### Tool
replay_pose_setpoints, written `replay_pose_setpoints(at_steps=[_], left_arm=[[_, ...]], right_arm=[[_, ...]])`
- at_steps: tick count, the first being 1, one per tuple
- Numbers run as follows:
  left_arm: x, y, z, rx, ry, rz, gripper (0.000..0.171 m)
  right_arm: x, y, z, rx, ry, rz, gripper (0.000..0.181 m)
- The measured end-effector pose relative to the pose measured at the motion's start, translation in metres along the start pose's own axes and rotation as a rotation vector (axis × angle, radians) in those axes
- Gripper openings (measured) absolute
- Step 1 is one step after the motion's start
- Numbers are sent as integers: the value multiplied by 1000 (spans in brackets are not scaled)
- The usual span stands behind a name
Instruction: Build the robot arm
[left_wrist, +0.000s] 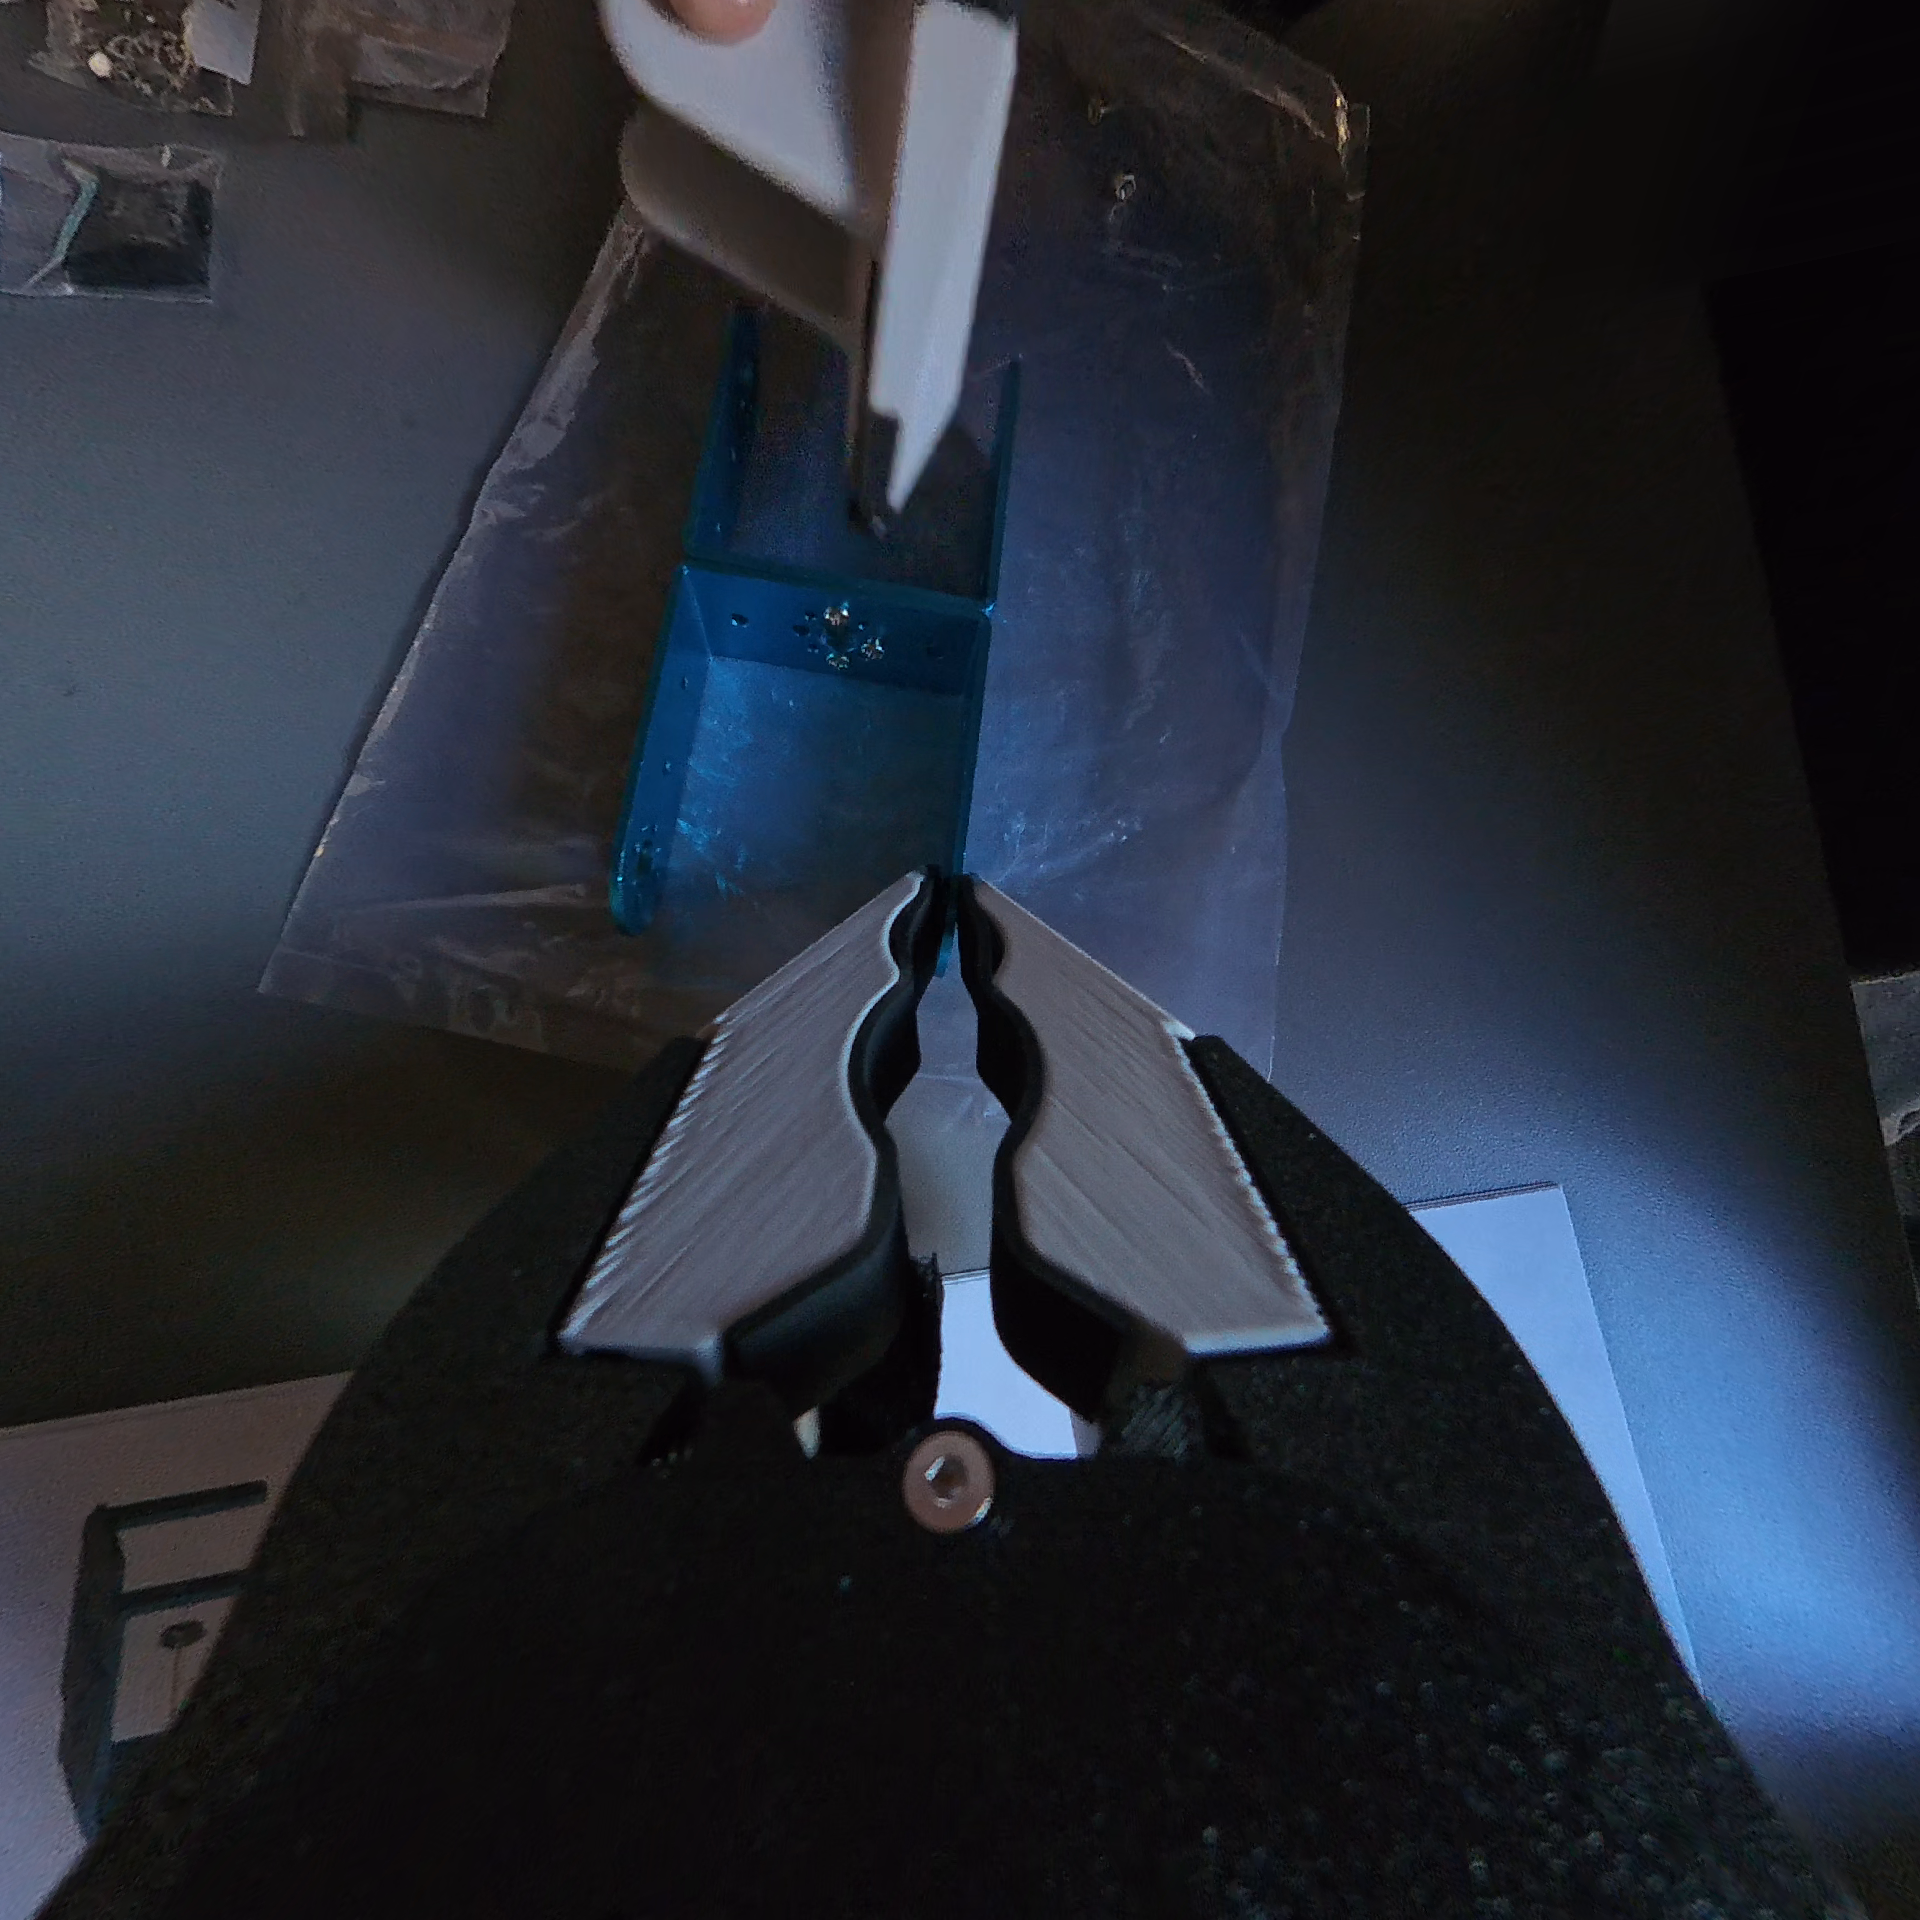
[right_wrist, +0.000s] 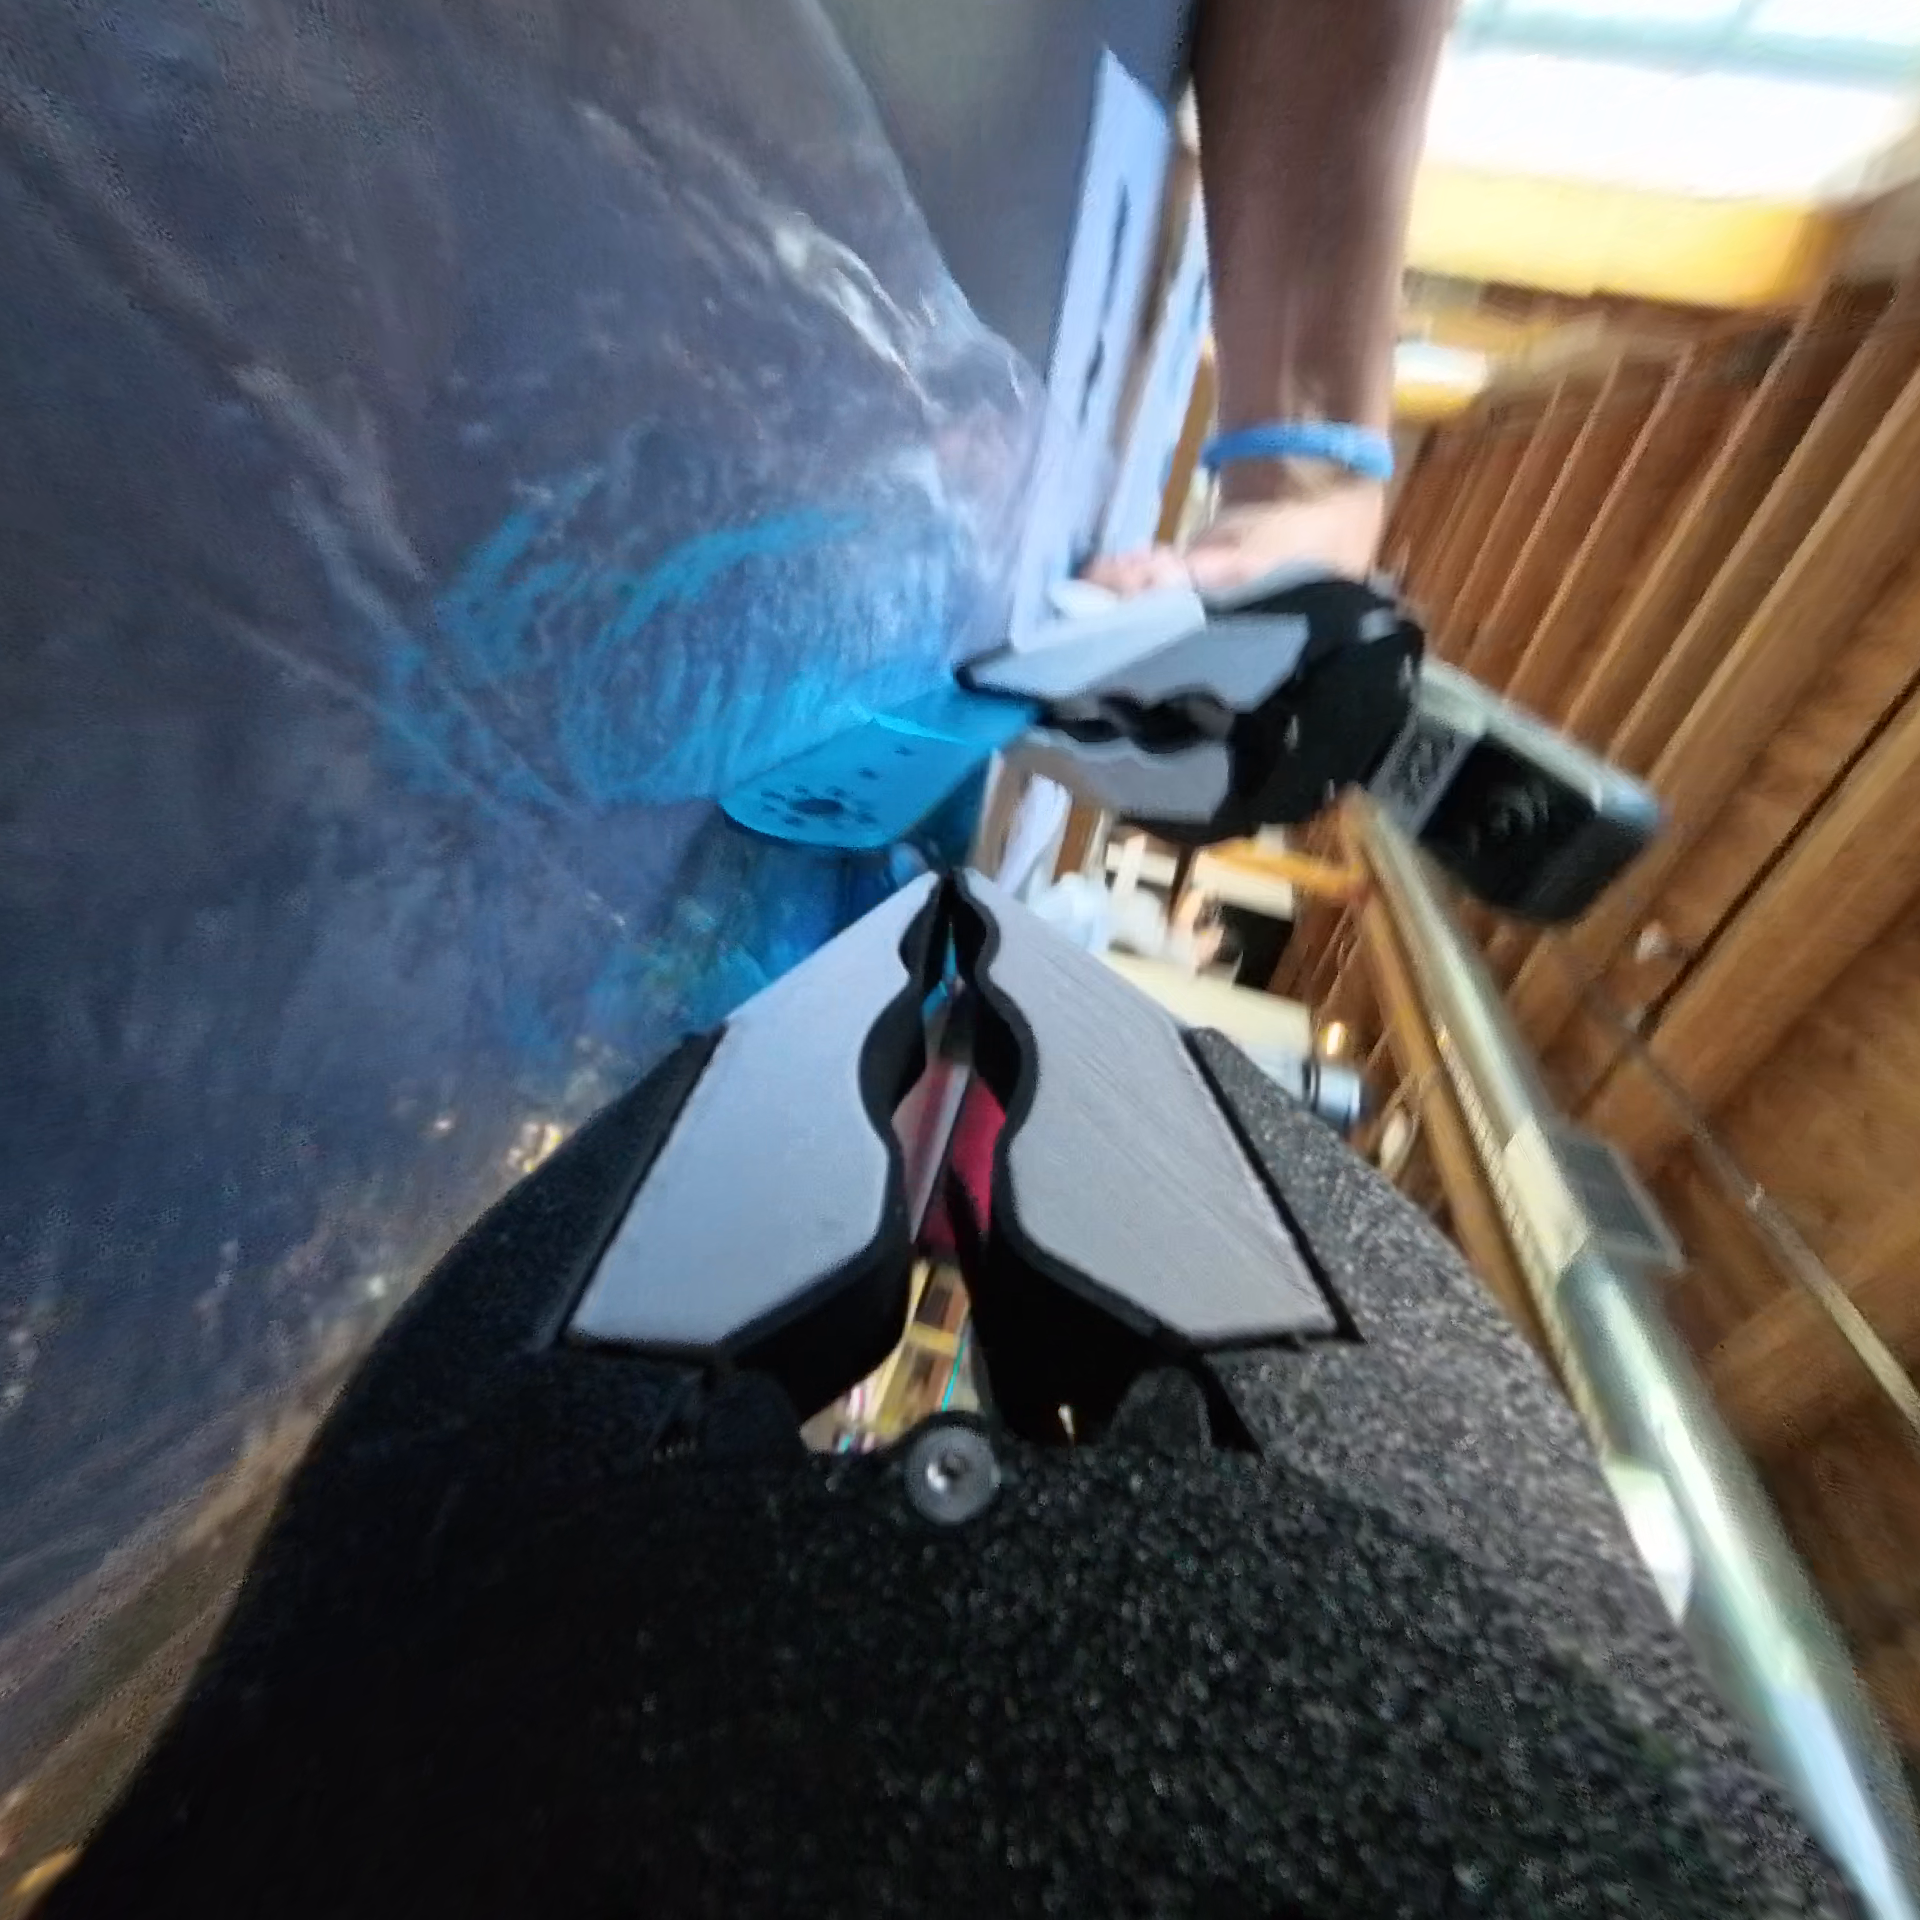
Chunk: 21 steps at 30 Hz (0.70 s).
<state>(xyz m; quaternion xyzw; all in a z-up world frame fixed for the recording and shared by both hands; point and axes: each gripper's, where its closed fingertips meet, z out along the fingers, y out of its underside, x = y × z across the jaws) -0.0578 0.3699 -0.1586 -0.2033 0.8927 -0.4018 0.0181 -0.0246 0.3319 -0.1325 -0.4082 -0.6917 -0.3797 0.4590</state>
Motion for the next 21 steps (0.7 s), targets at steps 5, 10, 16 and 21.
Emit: replay_pose_setpoints(at_steps=[5, 10, 16, 21], left_arm=[[0, 0, 0, -6, -14, 35, 1], [1, 3, -3, -14, -14, 35, 1], [0, 9, -13, -48, -40, 29, 1], [15, 17, -20, -85, 10, 21, 1]], right_arm=[[29, 20, -16, -58, -47, 696, 0], [59, 7, -34, 445, -433, 1556, 0], [24, 12, -28, 378, -714, 1533, 37], [-2, 4, -15, 95, -737, 977, 17]])
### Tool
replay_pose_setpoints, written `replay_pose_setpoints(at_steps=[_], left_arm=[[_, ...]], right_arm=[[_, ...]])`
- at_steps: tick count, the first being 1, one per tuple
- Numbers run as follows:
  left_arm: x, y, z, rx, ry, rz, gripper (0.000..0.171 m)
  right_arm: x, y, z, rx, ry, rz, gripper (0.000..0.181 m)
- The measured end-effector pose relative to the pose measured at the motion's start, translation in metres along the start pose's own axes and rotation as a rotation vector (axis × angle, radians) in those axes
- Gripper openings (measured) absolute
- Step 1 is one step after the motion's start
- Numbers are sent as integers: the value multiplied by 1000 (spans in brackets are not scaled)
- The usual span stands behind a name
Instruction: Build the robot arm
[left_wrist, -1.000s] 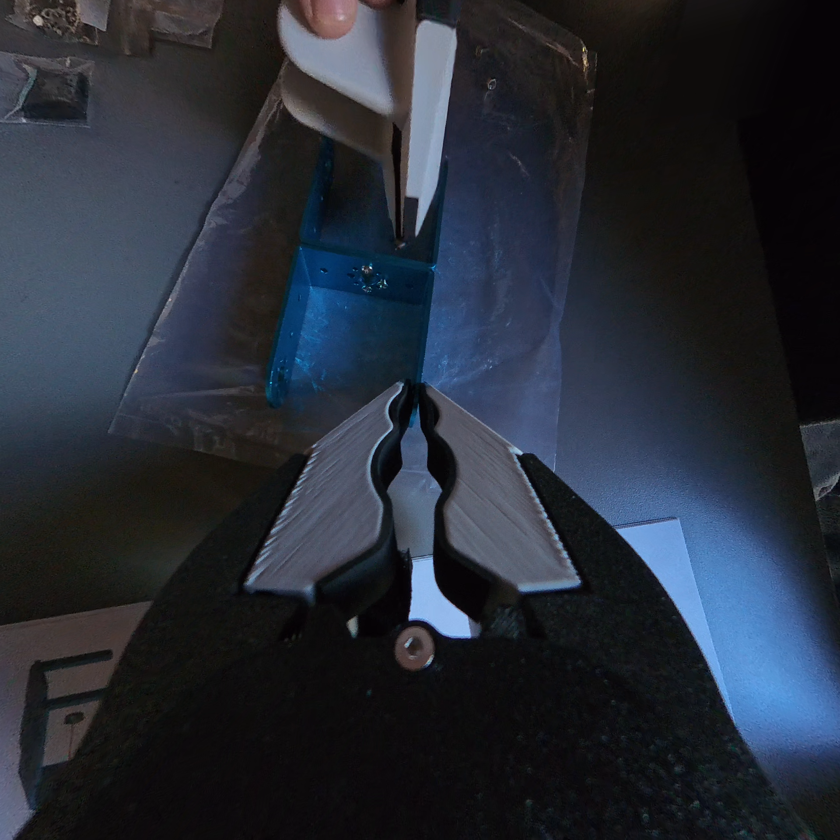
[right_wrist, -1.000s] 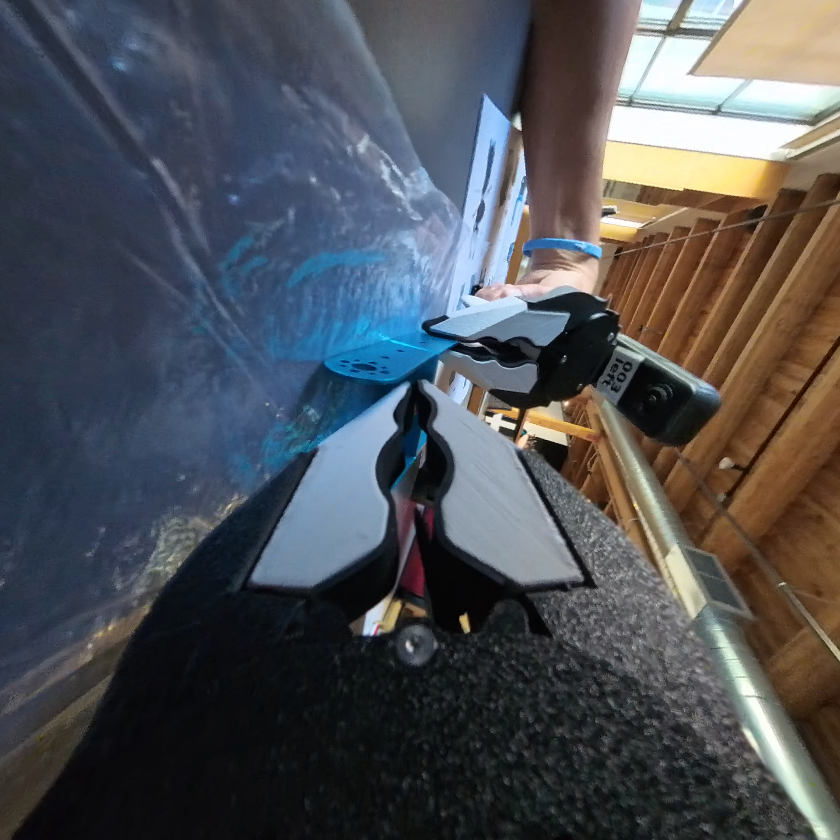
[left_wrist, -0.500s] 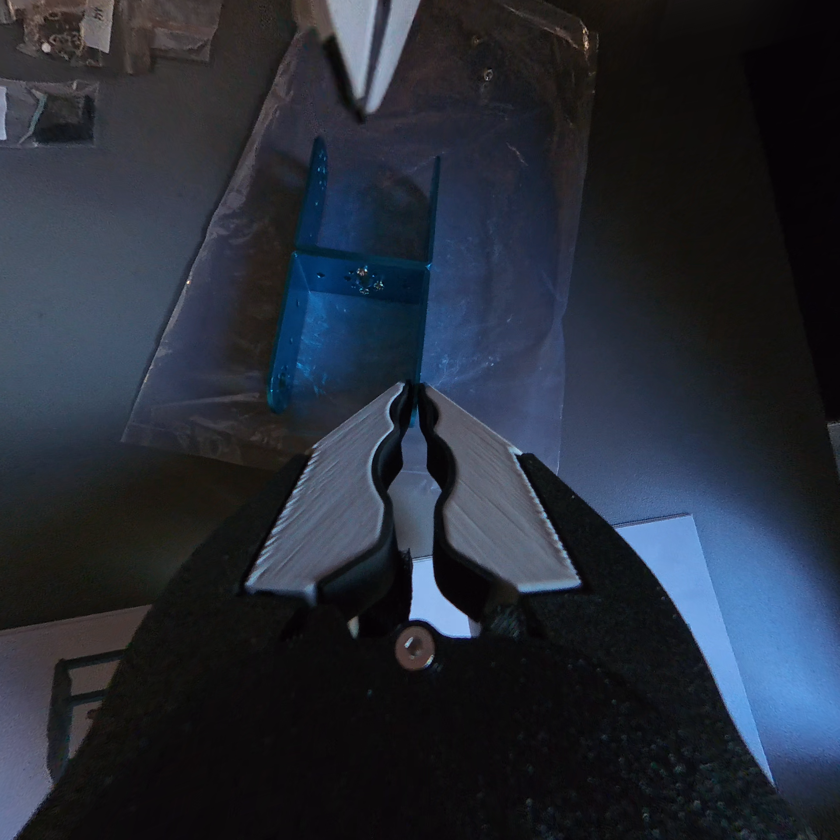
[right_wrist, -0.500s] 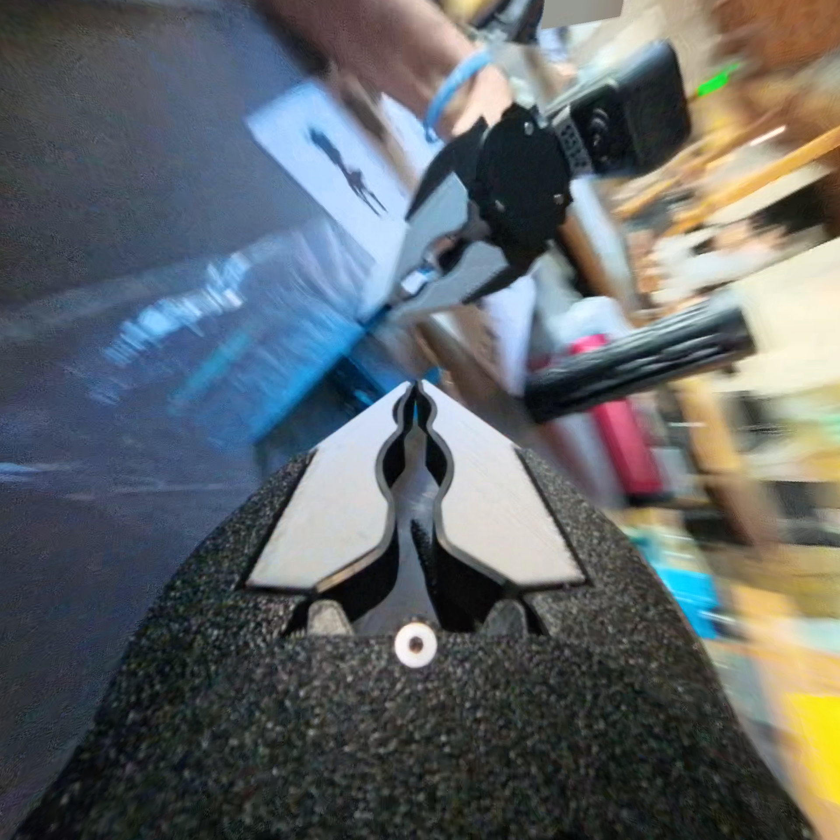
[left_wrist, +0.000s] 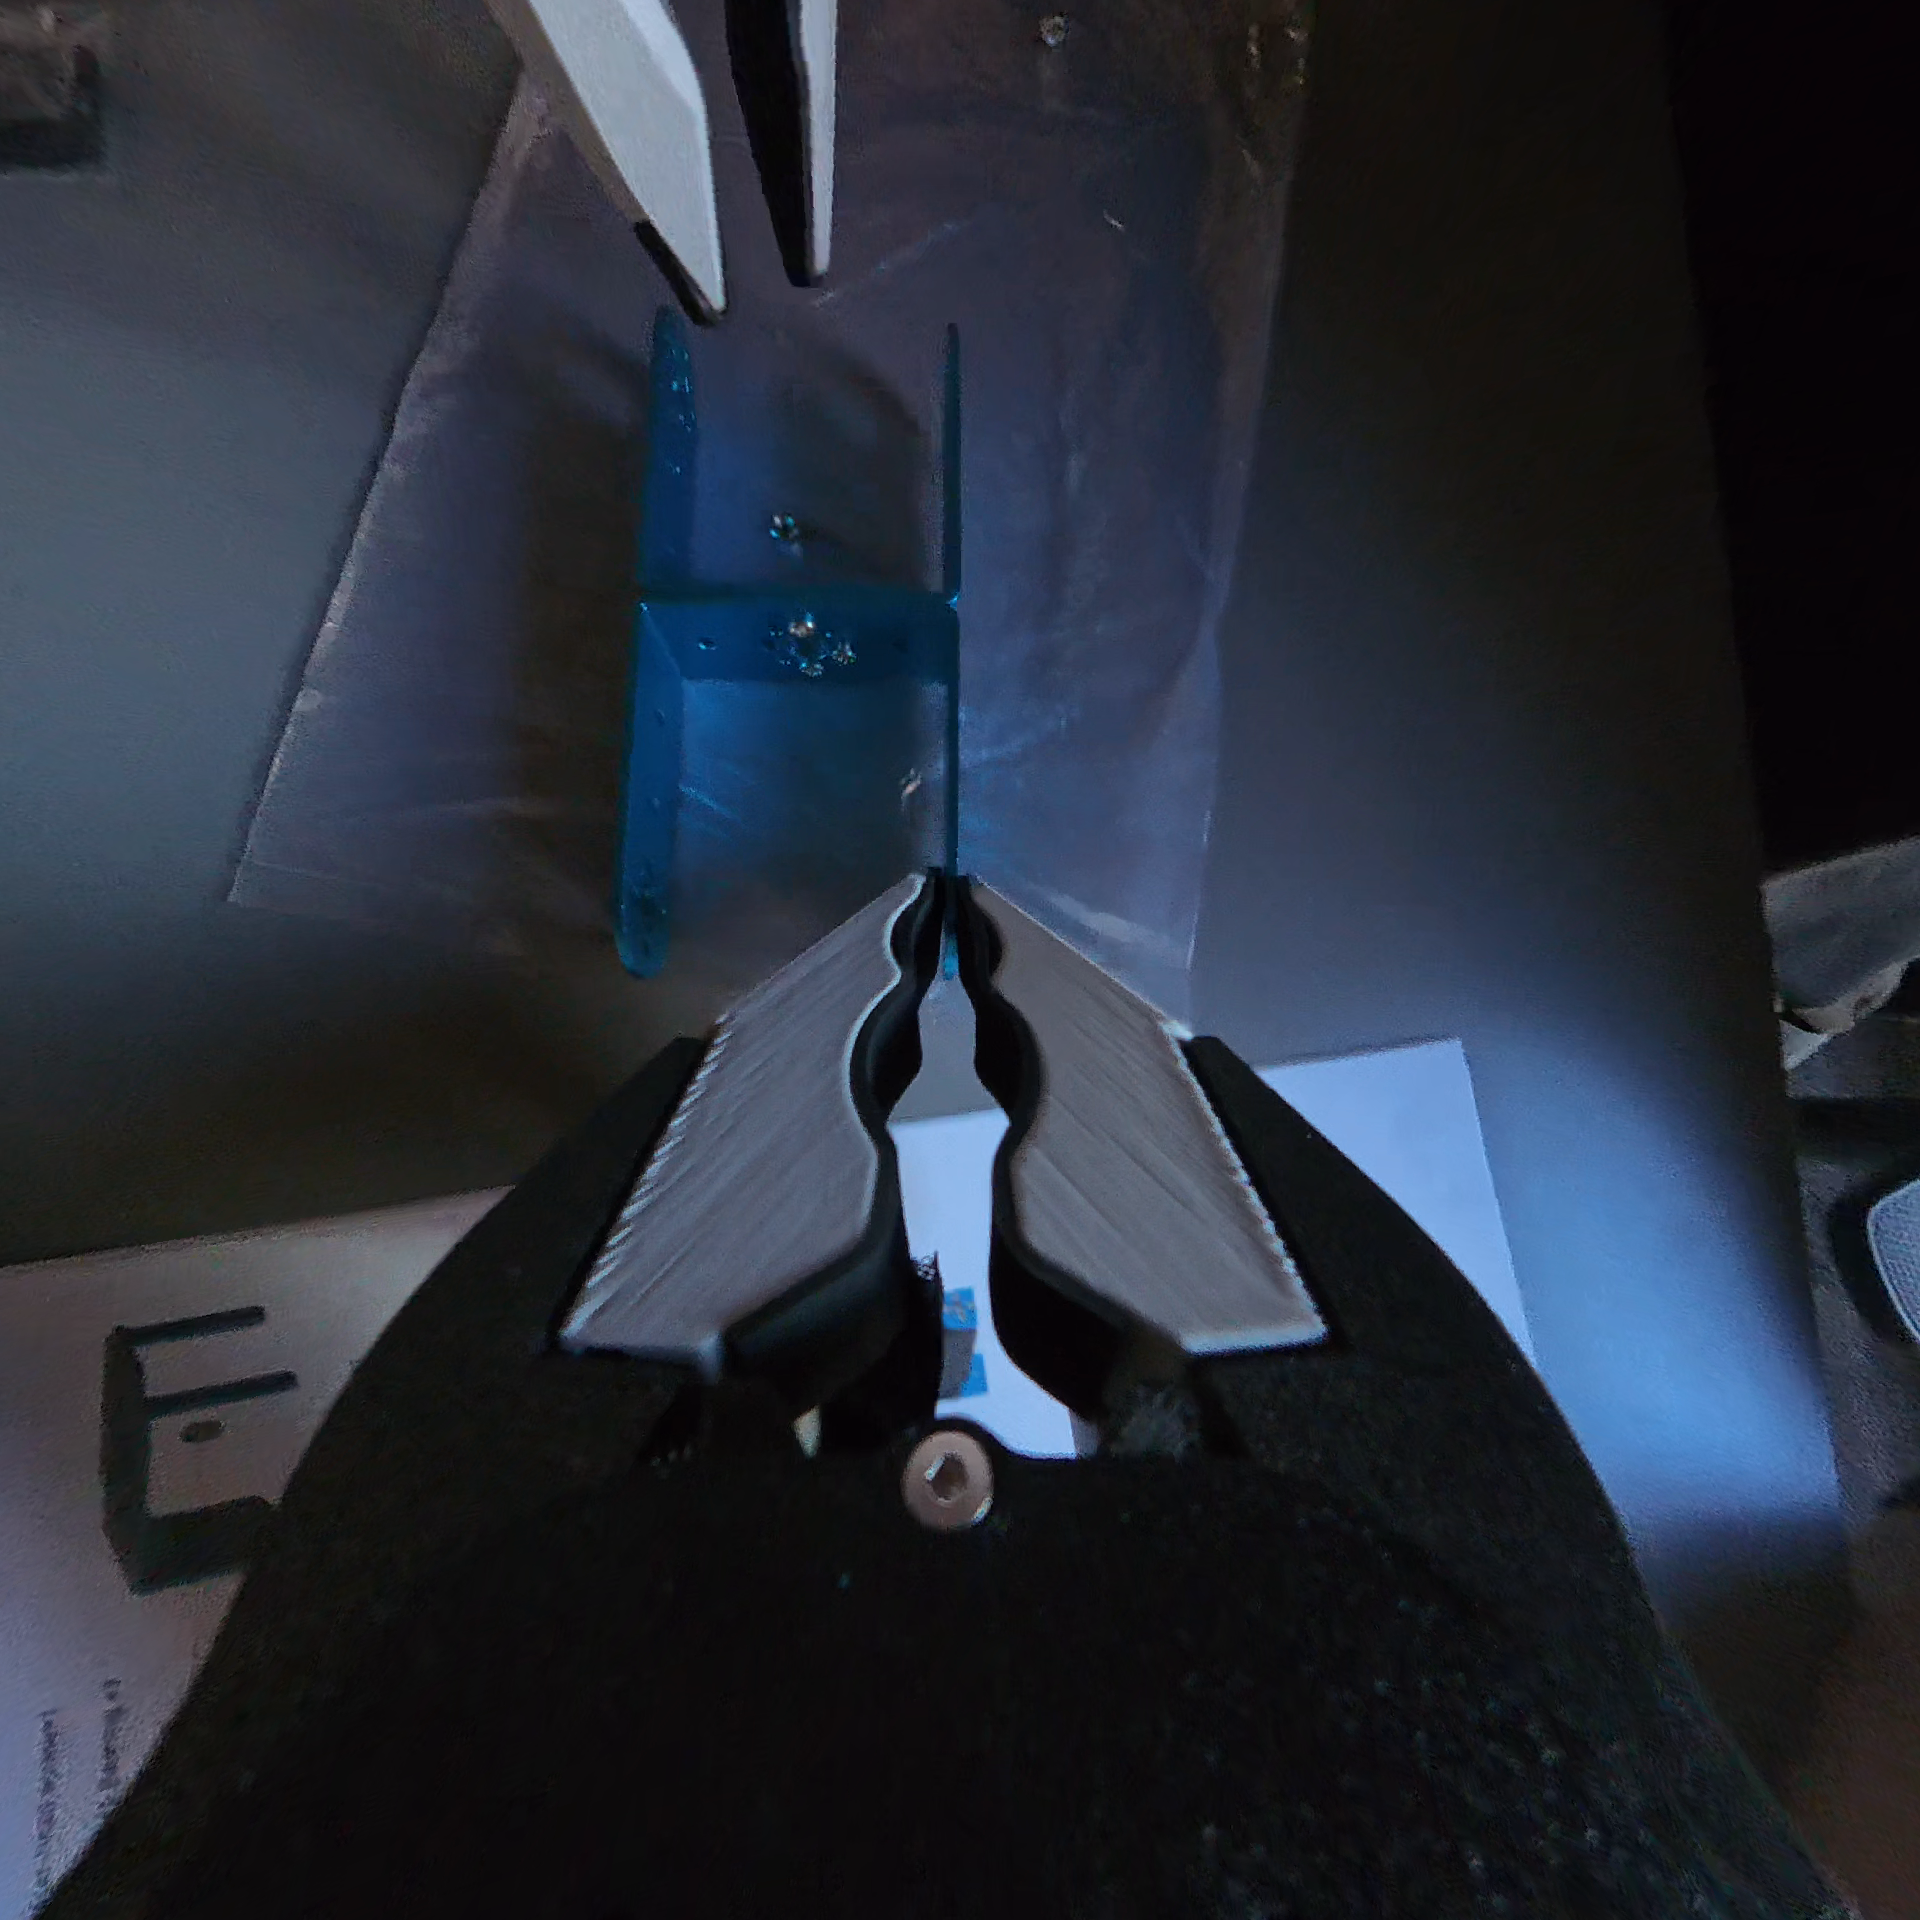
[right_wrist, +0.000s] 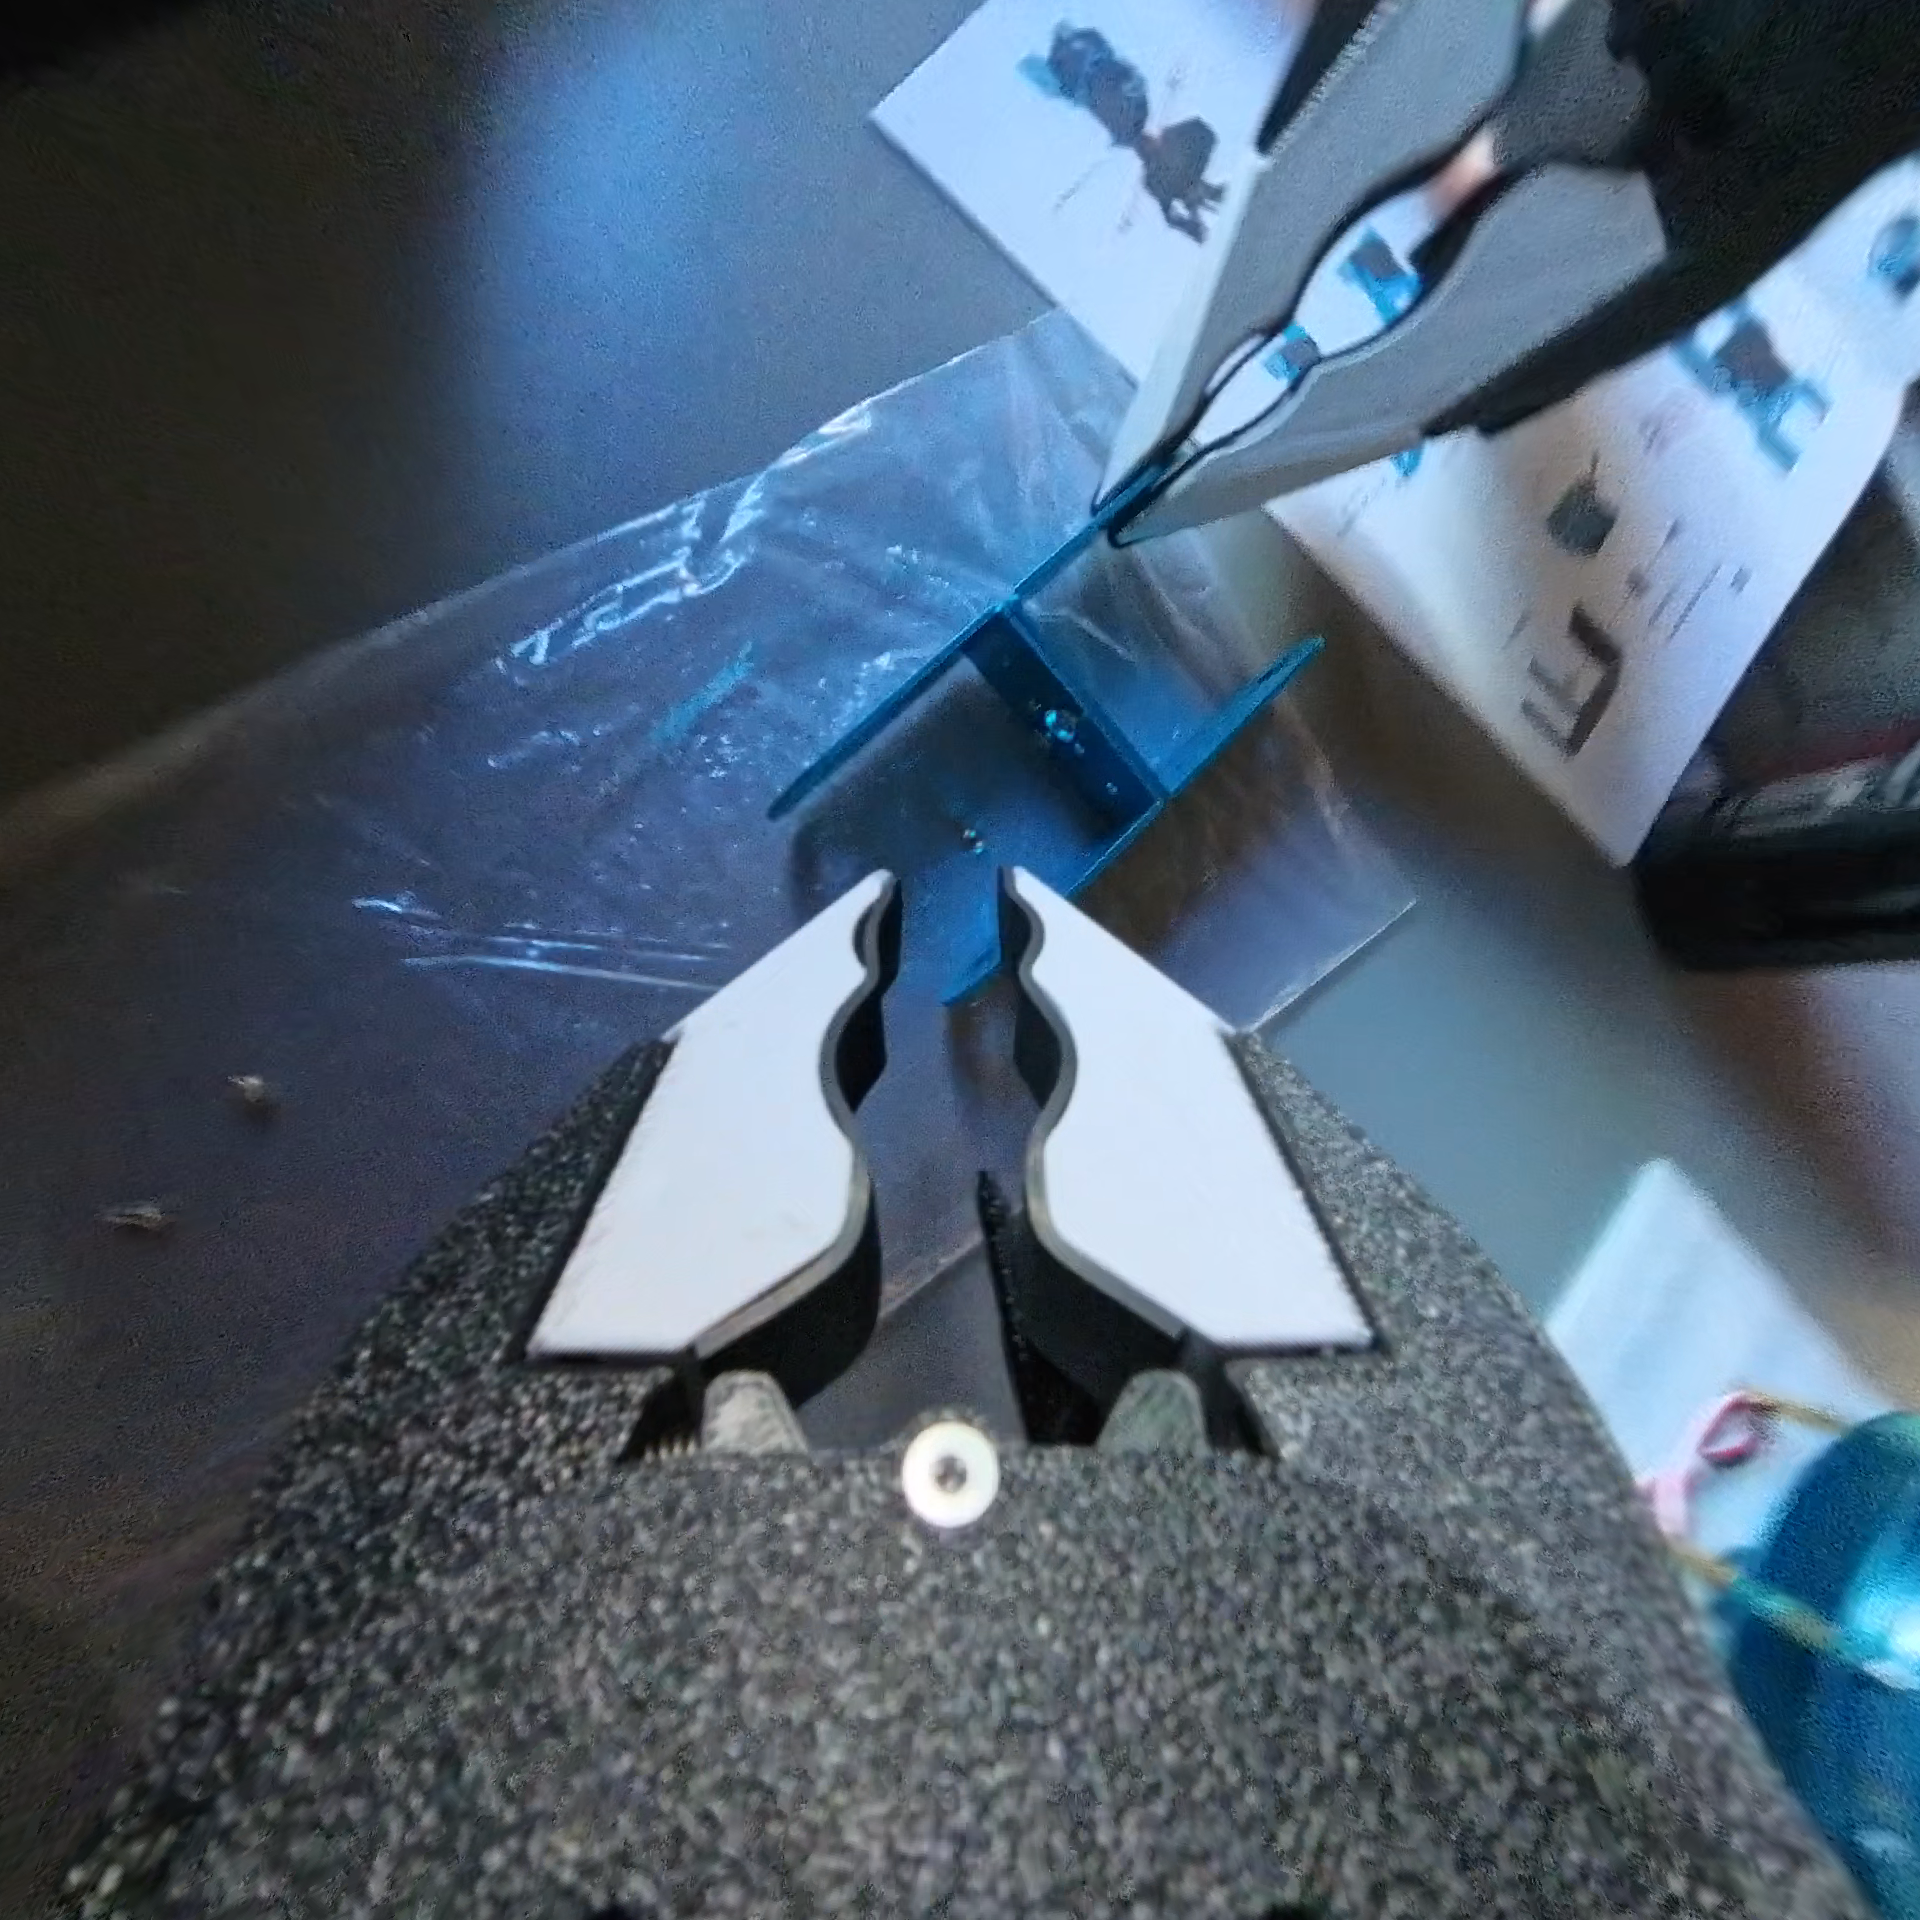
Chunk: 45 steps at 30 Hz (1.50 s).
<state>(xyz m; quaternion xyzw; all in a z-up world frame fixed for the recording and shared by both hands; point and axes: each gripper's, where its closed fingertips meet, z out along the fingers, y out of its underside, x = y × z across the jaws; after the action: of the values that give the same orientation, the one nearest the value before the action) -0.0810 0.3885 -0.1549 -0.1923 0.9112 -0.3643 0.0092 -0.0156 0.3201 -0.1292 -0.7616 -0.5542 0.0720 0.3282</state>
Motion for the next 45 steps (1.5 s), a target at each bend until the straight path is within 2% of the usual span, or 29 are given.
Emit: replay_pose_setpoints(at_steps=[3, 5, 8, 14, 23, 28, 39, 42, 45], left_arm=[[1, 4, -4, -6, -7, -3, 1], [-2, 6, -4, -11, -18, -11, 1], [-4, 2, 0, 0, -21, -9, 1], [-5, 2, 1, -2, -30, 0, 1], [-5, 0, 5, 5, -19, -5, 1], [-5, 0, 5, 9, -16, -10, 1], [-5, -2, 6, 11, -16, -7, 1], [-5, -2, 6, 11, -19, -5, 1], [-5, -2, 7, 12, -22, -3, 1]], right_arm=[[3, 0, 9, -84, -11, -149, 12], [1, -2, 17, -104, -99, -126, 8], [-3, -4, 25, -141, -227, -54, 14], [4, 8, 34, -242, -218, -54, 14], [1, 11, 37, -260, -286, -7, 4], [4, 10, 38, -265, -260, -16, 8], [1, 9, 37, -257, -274, 16, 4], [2, 7, 35, -212, -214, 7, 4], [7, 2, 33, -115, -86, -42, 0]])
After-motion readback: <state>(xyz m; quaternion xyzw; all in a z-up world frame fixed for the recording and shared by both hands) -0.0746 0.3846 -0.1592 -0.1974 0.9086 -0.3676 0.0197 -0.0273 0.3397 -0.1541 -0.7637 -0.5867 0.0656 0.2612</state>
